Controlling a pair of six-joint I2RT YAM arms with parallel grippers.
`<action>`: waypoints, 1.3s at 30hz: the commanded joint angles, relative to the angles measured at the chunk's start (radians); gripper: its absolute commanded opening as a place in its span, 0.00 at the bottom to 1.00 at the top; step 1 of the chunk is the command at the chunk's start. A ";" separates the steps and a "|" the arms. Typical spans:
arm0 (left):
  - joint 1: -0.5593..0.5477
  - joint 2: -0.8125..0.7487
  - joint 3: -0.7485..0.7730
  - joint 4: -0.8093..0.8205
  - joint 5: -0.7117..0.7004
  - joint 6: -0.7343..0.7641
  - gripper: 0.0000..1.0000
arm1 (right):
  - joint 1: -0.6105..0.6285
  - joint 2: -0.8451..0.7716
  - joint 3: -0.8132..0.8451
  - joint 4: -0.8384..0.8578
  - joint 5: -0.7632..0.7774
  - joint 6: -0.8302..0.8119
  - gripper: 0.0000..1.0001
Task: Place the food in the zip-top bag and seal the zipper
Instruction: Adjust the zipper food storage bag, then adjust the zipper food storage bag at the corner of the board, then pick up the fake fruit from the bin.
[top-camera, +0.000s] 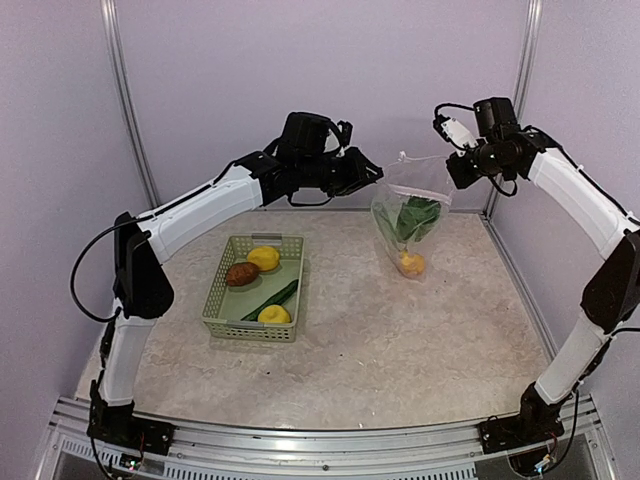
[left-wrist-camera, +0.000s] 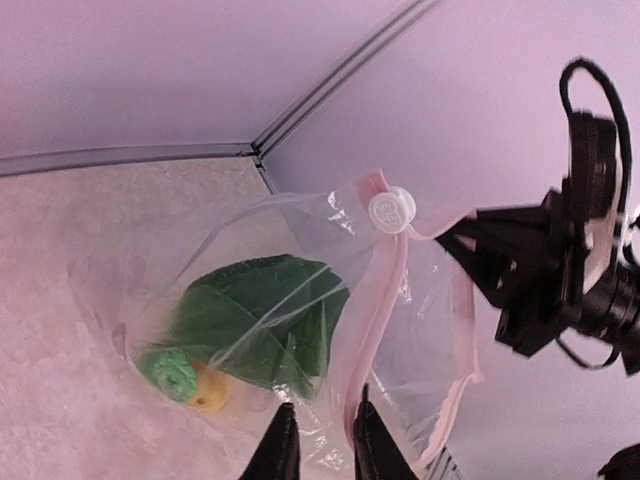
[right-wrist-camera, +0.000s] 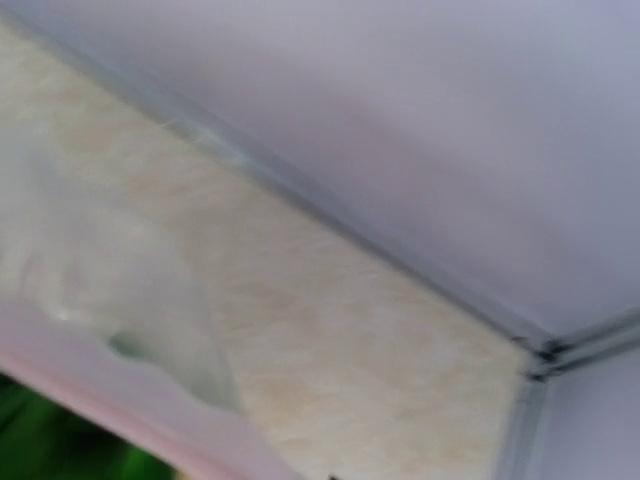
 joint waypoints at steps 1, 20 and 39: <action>0.066 0.042 0.037 0.043 0.128 -0.015 0.36 | -0.073 0.042 0.175 -0.009 0.073 -0.004 0.00; 0.167 -0.464 -0.758 -0.321 -0.211 0.204 0.57 | 0.000 -0.113 -0.438 0.231 -0.410 0.011 0.00; 0.130 -0.454 -0.879 -0.543 0.055 0.410 0.71 | -0.009 -0.214 -0.528 0.248 -0.608 -0.096 0.00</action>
